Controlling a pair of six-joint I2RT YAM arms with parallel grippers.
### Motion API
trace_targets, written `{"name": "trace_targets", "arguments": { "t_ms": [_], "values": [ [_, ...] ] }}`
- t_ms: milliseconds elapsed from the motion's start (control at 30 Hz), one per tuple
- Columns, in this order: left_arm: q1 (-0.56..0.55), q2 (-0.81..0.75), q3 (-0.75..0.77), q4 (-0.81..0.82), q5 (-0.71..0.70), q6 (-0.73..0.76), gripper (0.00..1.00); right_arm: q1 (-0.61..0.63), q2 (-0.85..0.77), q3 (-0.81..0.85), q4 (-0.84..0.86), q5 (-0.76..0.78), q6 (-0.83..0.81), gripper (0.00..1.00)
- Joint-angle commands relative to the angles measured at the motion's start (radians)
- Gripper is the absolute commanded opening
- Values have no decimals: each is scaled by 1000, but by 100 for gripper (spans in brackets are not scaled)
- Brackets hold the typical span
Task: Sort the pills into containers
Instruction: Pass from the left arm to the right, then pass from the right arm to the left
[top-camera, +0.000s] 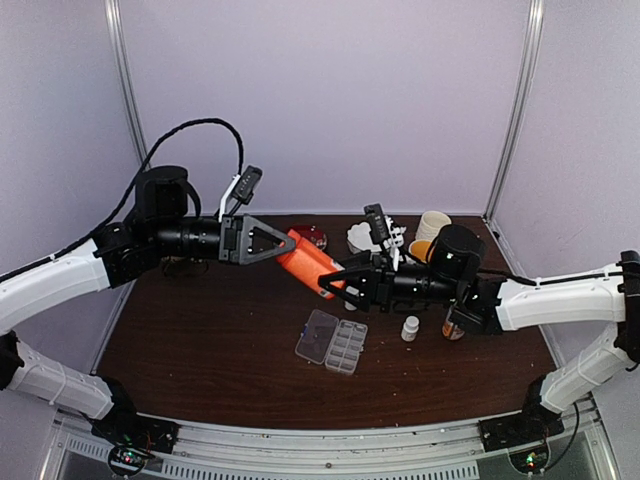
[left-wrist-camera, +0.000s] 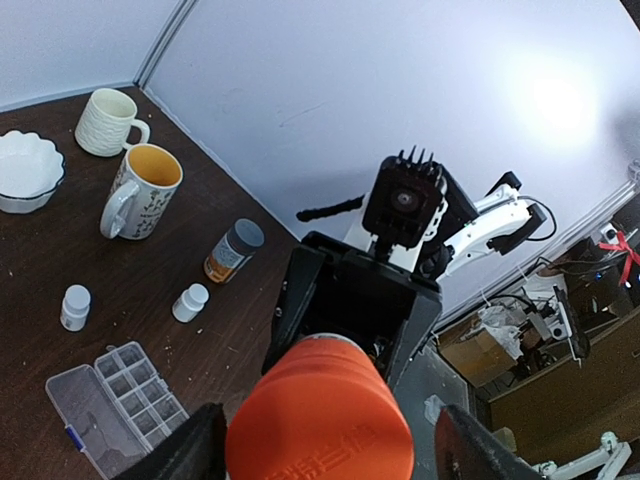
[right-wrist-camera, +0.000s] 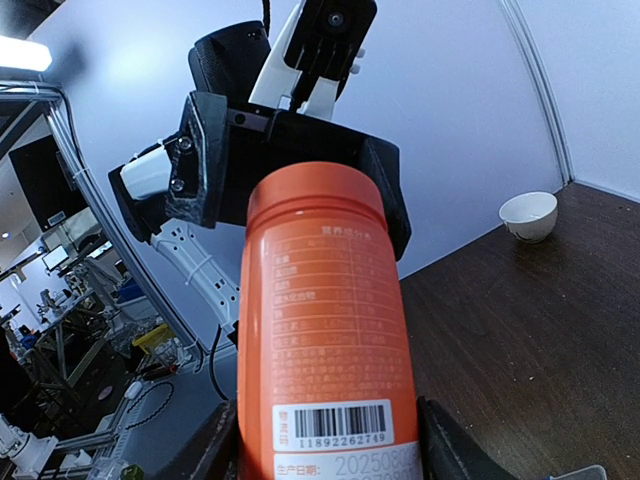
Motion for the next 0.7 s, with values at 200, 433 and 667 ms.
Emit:
{"name": "trace_targets", "arguments": {
  "t_ms": [200, 433, 667],
  "values": [
    [-4, 16, 23, -20, 16, 25, 73, -1, 13, 42, 24, -13, 7, 39],
    [-4, 25, 27, -27, 24, 29, 62, -5, 16, 38, 26, -9, 12, 39],
    [-3, 21, 26, -14, 26, 25, 70, -5, 23, 38, 23, -17, 7, 40]
  ]
}}
